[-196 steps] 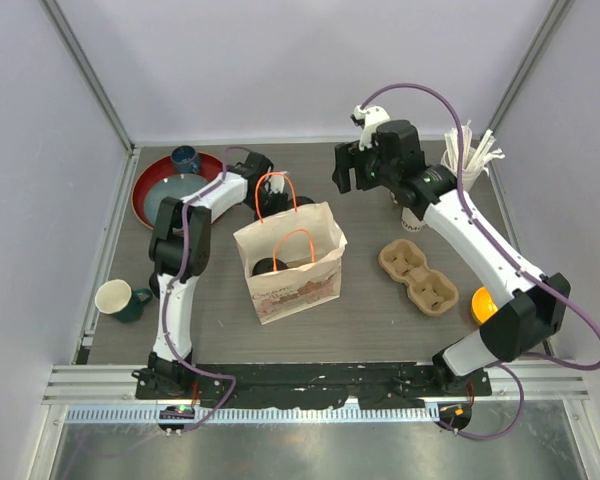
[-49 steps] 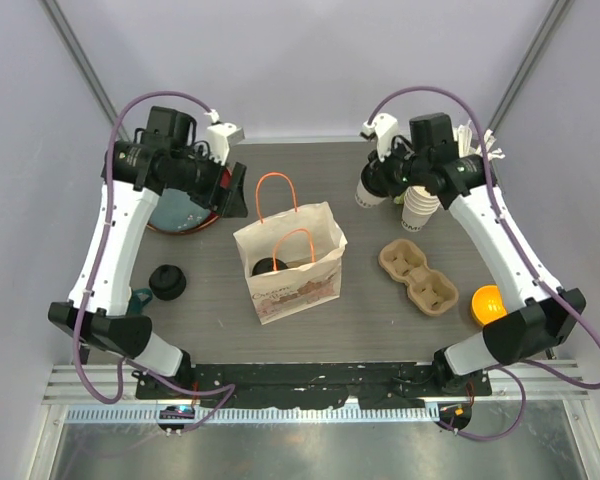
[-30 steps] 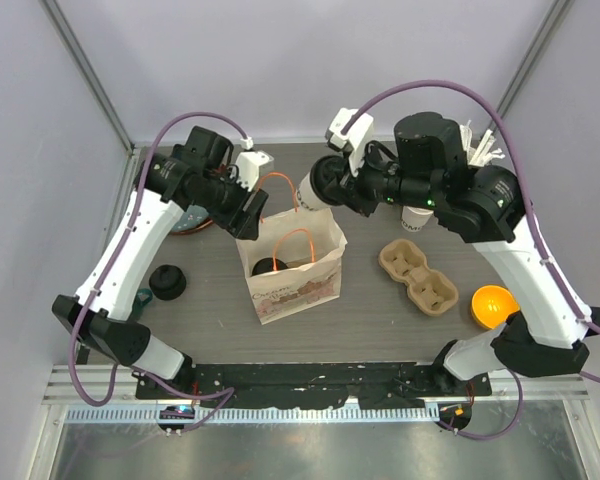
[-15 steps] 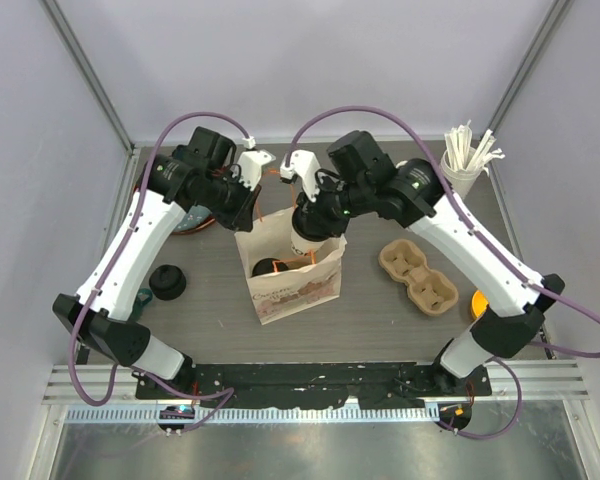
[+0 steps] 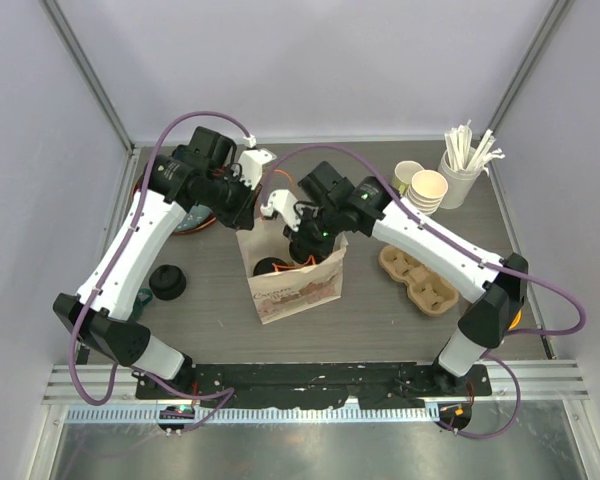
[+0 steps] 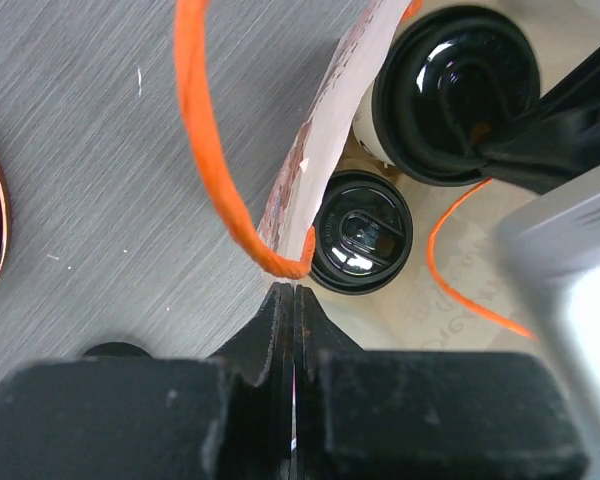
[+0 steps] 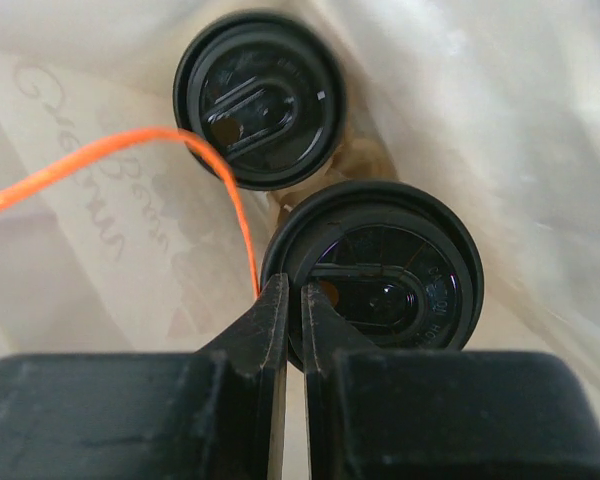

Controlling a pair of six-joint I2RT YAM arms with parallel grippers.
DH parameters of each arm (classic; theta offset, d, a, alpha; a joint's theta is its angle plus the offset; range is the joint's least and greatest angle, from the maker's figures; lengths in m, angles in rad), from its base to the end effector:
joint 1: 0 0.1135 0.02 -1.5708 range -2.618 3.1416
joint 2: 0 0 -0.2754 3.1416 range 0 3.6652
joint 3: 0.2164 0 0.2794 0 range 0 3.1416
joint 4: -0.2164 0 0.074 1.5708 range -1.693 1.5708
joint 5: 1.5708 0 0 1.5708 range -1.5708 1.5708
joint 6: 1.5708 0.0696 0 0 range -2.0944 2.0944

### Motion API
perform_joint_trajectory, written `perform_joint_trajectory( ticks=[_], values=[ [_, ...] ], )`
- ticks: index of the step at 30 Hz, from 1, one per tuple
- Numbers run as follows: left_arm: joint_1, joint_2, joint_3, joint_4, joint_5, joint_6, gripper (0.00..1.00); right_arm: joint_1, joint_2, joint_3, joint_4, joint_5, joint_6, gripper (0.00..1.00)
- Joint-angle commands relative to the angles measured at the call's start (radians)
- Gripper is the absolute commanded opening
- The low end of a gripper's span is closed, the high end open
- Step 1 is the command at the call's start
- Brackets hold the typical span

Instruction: Pack the takeout coffee

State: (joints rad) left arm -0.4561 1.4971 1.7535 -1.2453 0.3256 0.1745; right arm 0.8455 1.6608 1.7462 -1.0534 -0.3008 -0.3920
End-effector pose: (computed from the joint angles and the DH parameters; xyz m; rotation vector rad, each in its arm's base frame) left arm 0.2823 -0.1633 0.3985 0.9145 2.3971 -0.5244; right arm 0.2441 0.3064 0.3551 -1.5865 2.0198 0.5581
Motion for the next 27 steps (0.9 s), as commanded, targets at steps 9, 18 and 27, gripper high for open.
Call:
perform_joint_trajectory(
  ticks=[9,18,27],
  values=[
    [-0.001,0.005,0.004,0.046,0.003,0.019,0.0,0.046,-0.018,-0.152,0.084,-0.008,-0.14,0.01],
    [-0.003,-0.001,0.001,0.055,-0.002,0.016,0.0,0.046,0.066,-0.185,0.089,-0.02,-0.148,0.01],
    [-0.001,-0.011,-0.012,0.063,-0.008,0.025,0.0,0.046,0.062,-0.269,0.176,-0.026,-0.137,0.01]
  ],
)
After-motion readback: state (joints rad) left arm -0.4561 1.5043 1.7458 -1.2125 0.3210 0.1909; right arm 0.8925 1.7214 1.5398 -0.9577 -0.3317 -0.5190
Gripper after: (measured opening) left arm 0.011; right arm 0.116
